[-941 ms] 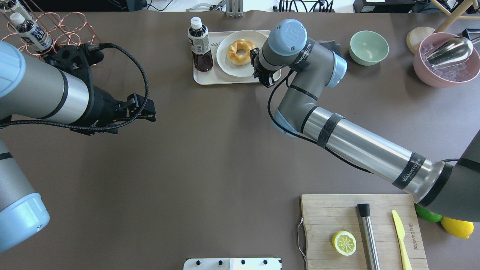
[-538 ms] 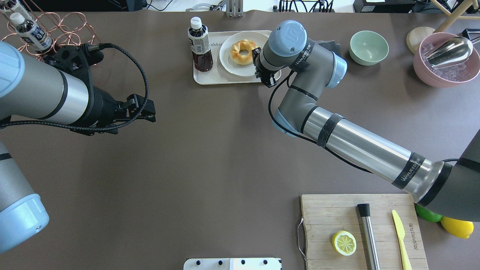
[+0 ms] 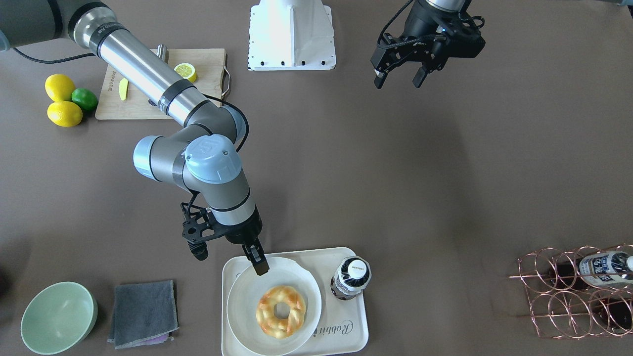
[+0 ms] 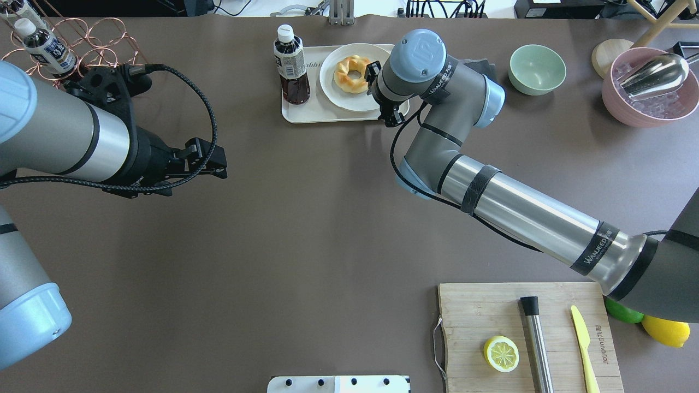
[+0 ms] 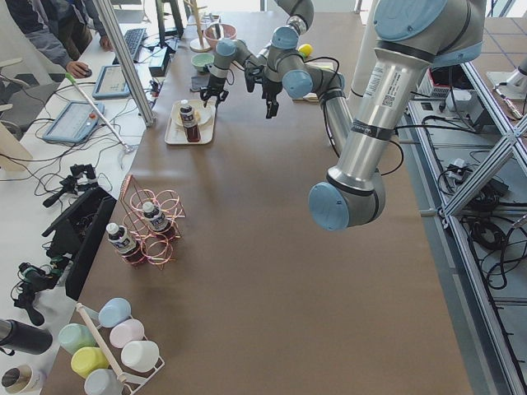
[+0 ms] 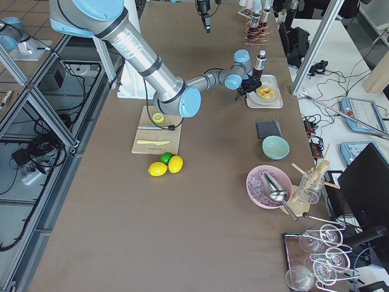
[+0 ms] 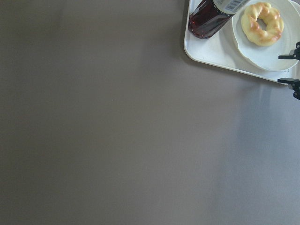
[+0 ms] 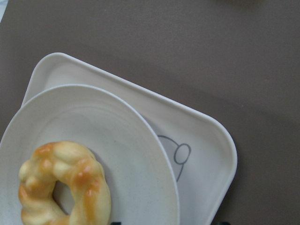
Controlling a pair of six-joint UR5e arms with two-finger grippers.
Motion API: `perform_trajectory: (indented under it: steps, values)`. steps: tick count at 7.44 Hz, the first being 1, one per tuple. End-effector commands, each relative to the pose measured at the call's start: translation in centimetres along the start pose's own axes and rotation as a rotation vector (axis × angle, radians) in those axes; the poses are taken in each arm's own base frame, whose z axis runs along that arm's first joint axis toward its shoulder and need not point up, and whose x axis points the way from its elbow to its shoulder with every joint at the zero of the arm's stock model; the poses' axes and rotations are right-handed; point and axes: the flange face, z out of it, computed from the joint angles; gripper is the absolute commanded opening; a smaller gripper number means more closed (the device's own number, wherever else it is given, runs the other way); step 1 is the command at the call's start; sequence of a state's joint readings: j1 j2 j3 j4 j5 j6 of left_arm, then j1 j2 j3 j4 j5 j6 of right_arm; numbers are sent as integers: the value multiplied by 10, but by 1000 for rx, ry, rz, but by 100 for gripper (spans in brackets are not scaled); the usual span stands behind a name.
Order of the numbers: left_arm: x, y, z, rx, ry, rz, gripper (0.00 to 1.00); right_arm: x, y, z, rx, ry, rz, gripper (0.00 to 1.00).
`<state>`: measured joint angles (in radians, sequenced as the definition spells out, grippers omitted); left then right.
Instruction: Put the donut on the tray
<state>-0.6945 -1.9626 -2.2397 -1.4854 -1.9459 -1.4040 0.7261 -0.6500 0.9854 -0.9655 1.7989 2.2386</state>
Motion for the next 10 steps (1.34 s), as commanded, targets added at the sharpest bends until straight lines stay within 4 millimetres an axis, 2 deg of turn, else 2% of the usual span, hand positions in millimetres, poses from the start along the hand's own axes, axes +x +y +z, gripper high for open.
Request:
perform_trajectory:
  steps: [1,2,3,4,5,6,7,8,9,10]
  values:
    - [-9,-6,3,-1,-49,16,97,10,-24,-23,8,28,-178,100]
    - [-22,-16,5,-10,-136,92,97,34,-58,-42,-43,71,-327,100]
    - [-42,-34,4,-13,-212,174,97,54,-112,-72,-86,91,-432,100]
    - [-82,-51,5,-25,-266,275,97,73,-163,-104,-129,94,-526,100]
    - [-114,-78,-4,-21,-303,319,97,107,-201,-123,-133,93,-644,100]
    - [-150,-97,-7,-93,-300,372,97,138,-239,-147,-129,105,-750,100]
    - [-189,-122,-15,-119,-282,398,97,163,-265,-176,-134,123,-822,100]
    - [-230,-137,-14,-122,-277,416,97,186,-292,-202,-122,137,-860,100]
    - [-272,-160,-14,-122,-288,455,97,213,-320,-217,-130,148,-921,100]
    - [-313,-182,-20,-145,-277,488,97,225,-353,-233,-153,145,-965,100]
